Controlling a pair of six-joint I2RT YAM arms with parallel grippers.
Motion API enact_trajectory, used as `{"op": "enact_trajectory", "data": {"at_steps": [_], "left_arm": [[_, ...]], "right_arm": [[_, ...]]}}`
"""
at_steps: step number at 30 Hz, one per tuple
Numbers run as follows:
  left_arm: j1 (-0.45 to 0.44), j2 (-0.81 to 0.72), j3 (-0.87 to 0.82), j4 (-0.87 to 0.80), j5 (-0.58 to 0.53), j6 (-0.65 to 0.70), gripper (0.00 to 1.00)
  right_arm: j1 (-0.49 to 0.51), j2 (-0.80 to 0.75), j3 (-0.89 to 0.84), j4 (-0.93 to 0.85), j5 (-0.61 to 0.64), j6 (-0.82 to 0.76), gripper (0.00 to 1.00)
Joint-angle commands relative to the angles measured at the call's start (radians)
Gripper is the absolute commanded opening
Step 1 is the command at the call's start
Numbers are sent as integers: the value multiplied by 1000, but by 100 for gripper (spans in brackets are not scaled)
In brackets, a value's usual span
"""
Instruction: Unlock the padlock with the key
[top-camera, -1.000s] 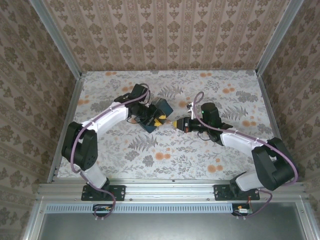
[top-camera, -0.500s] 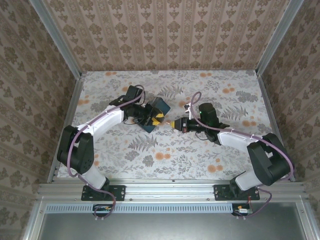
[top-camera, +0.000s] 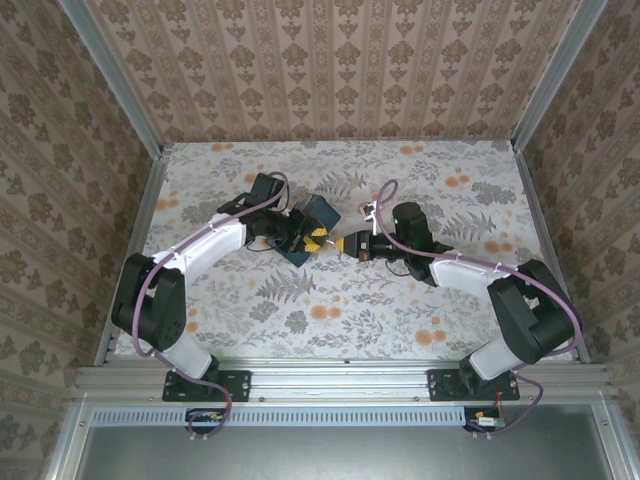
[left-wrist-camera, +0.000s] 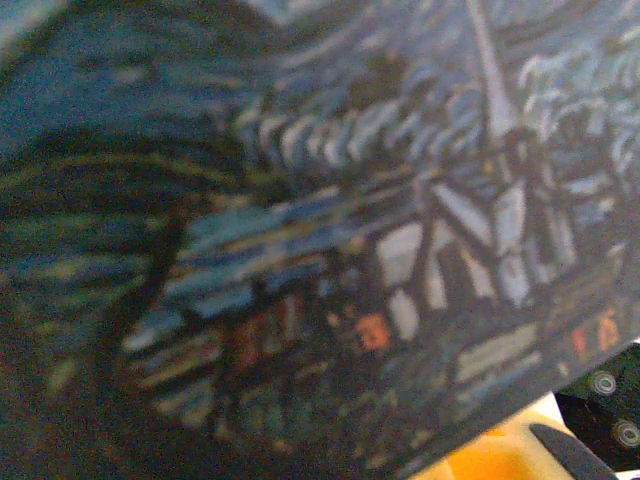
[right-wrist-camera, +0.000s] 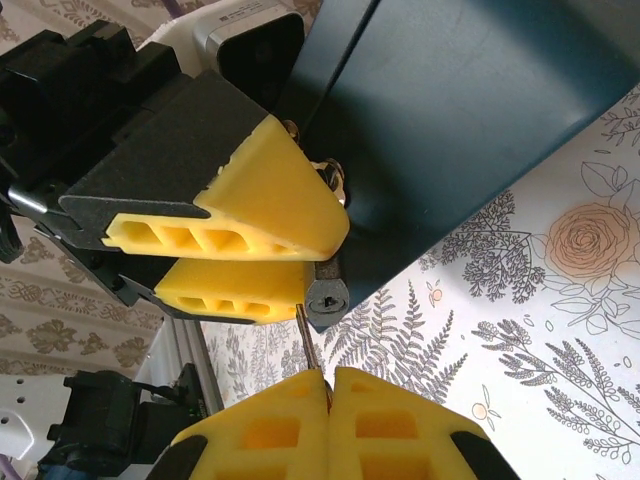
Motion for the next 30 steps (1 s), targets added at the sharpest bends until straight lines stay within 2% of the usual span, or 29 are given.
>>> {"op": "enact_trajectory", "data": {"at_steps": [1,16,30], "left_arm": [[9,-48,-10,10,-1,-17,17],[11,-55,-10,-2,-6,-13,16],[7,-58,-8,-27,-6,-13,16]], "right_arm": [[10,16,28,19,12,-16,0],[10,31,17,19,42,-25,0],[12,54,8,118,34,27,0]]}}
